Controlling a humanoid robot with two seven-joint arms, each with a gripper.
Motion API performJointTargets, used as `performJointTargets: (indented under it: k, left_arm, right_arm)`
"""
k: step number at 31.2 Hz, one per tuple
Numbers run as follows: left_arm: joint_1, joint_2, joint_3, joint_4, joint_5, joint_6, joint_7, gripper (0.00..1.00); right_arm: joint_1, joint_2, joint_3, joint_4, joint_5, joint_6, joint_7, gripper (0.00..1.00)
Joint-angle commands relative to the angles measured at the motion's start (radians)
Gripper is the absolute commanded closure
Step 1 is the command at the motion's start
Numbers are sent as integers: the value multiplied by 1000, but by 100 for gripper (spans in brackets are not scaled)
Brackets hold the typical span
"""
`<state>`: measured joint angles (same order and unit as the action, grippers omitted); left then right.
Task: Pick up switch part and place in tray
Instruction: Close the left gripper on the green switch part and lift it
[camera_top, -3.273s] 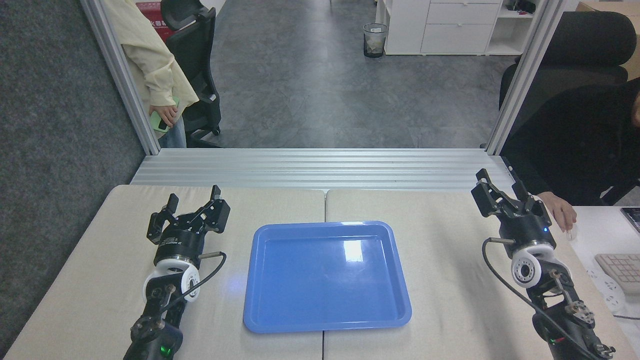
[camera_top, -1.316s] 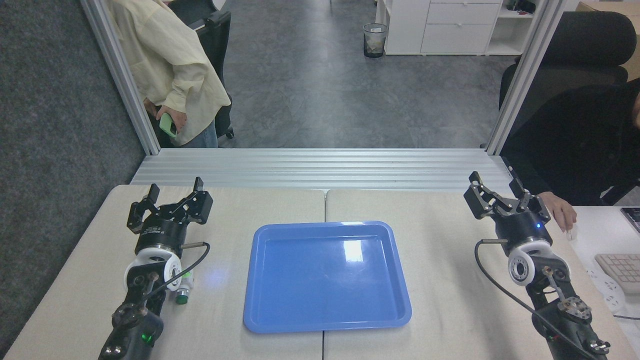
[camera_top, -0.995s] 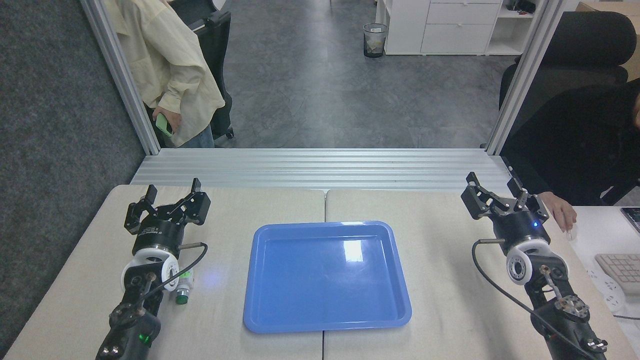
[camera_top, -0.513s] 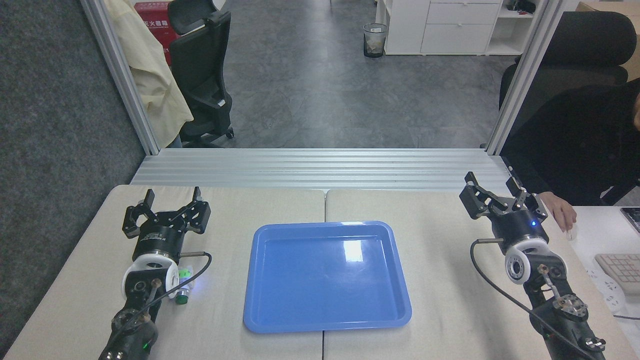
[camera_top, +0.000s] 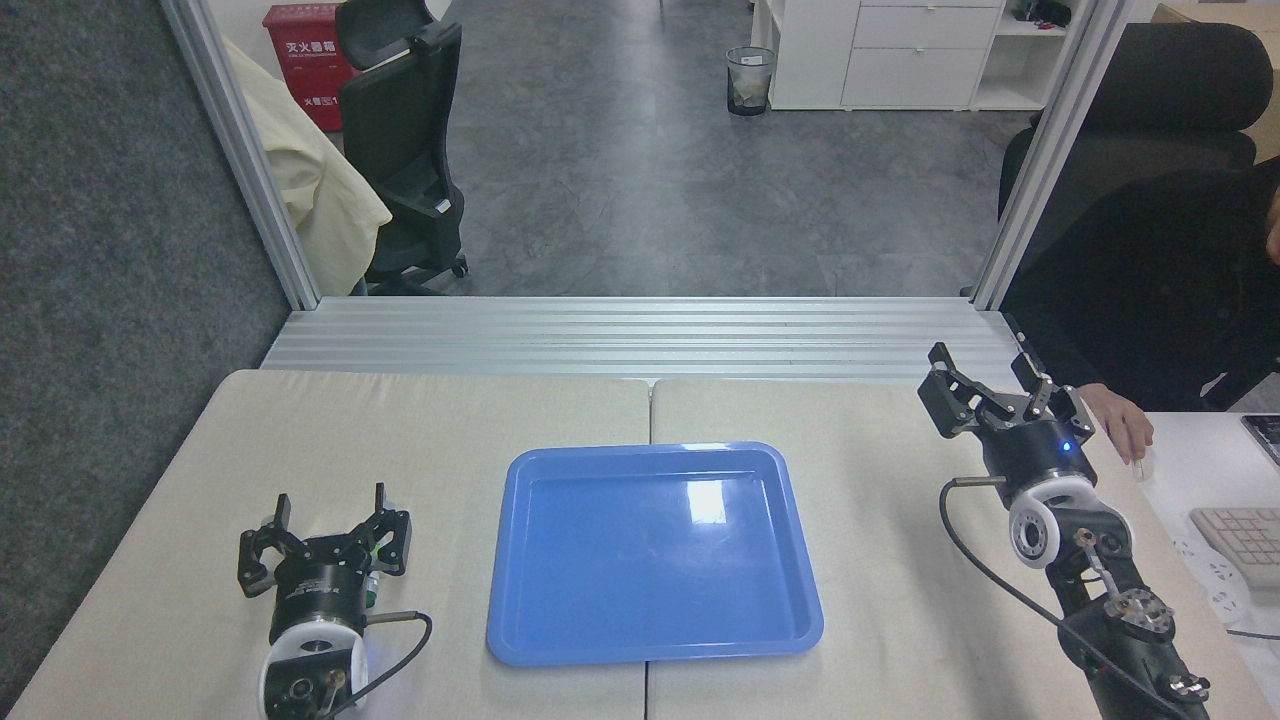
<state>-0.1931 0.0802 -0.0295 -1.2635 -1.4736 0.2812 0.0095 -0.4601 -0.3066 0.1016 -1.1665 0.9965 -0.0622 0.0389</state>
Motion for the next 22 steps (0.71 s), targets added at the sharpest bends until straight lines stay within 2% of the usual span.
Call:
performJointTargets:
  k: [1,9,16,17,21,22]
  left_arm:
    - [83,-71,-7,-60,-11,15,1,0]
    - [87,-91,-6,4,-8,18,3,0]
    - [80,-108,-7,58,53,18,3,1]
    - [74,-108,-7,78,53,18,1,5]
    - [35,-97,-4,147,55,18,-2,42]
    - [37,-96,-4,159,55,16,-6,44]
  right_arm:
    - [1,3,0,-1,1,-1,-2,0]
    - [1,3,0,-1,1,-1,-4,0]
    - [1,4,0,-1,1,-1,-5,0]
    - [1,4,0,-1,1,-1,-5,0]
    - [1,4,0,-1,1,-1,-7,0]
    - [1,4,0,-1,1,-1,-7,0]
